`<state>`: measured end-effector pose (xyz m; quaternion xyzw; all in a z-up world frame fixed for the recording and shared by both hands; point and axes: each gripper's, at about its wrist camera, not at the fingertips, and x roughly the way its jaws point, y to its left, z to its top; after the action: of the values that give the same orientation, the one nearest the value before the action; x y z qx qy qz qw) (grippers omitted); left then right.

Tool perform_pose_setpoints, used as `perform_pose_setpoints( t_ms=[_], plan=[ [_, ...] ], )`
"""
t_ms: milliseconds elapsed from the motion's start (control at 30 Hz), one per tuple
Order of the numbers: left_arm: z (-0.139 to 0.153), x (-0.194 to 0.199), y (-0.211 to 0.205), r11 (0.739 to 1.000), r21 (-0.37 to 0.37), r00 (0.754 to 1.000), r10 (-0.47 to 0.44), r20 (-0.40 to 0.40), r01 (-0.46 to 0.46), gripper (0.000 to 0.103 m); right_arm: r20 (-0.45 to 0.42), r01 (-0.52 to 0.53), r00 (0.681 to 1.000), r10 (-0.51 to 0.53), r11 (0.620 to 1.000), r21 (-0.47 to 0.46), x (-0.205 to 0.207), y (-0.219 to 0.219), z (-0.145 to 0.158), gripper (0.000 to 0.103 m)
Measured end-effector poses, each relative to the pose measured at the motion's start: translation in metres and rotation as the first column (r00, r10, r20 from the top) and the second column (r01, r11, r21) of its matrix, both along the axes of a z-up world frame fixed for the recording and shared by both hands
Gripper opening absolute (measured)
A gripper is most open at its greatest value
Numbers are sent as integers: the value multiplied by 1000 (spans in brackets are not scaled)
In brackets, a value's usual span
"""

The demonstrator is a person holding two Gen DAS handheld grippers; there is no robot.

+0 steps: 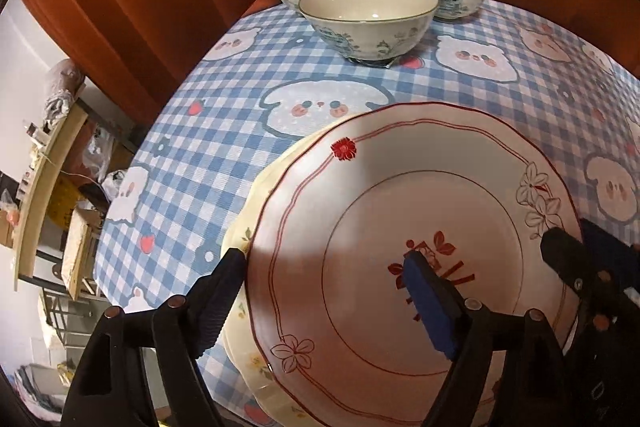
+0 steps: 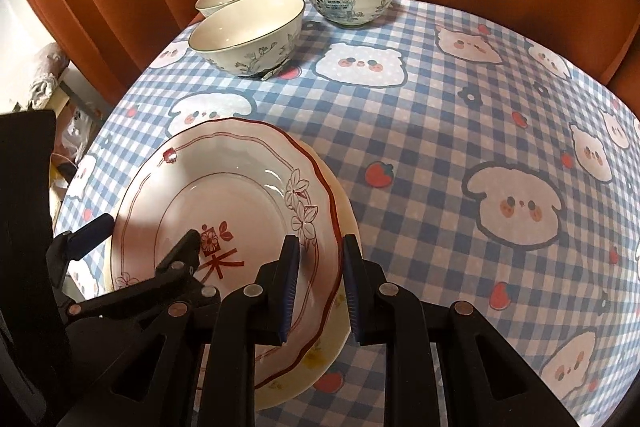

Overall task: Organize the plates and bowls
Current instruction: 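Lower the red-character plate onto the yellow-flower plates and open both grippers, then move both grippers to the nearest white patterned bowl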

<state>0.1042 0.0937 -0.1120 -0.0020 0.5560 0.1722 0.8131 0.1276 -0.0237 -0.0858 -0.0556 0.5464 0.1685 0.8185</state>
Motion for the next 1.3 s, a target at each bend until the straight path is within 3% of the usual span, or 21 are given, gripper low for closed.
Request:
perform_pose_setpoints(
  t_ms=[267,467,633,1000,1100,1300],
  plan=[
    [10,7,10,995,-61,996,-82,28,84,86,-26,27,999,-28,999,-26,4,3,0,25],
    [21,20,20,980,-88,982,-174,71,180,86,-48,110,992,-113,992,-61,9,7,2,26],
    [28,34,33,962,-106,965,-243,94,252,86,-23,208,977,-211,974,-86,15,15,9,29],
    [50,76,82,943,-106,940,-293,177,314,86,75,277,960,-271,957,-82,45,61,34,31],
    [55,93,95,942,-112,936,-292,199,317,86,93,292,954,-285,953,-75,59,71,40,35],
    [60,128,111,941,-110,929,-289,230,320,87,158,341,932,-326,937,-76,91,83,49,57]
  ],
)
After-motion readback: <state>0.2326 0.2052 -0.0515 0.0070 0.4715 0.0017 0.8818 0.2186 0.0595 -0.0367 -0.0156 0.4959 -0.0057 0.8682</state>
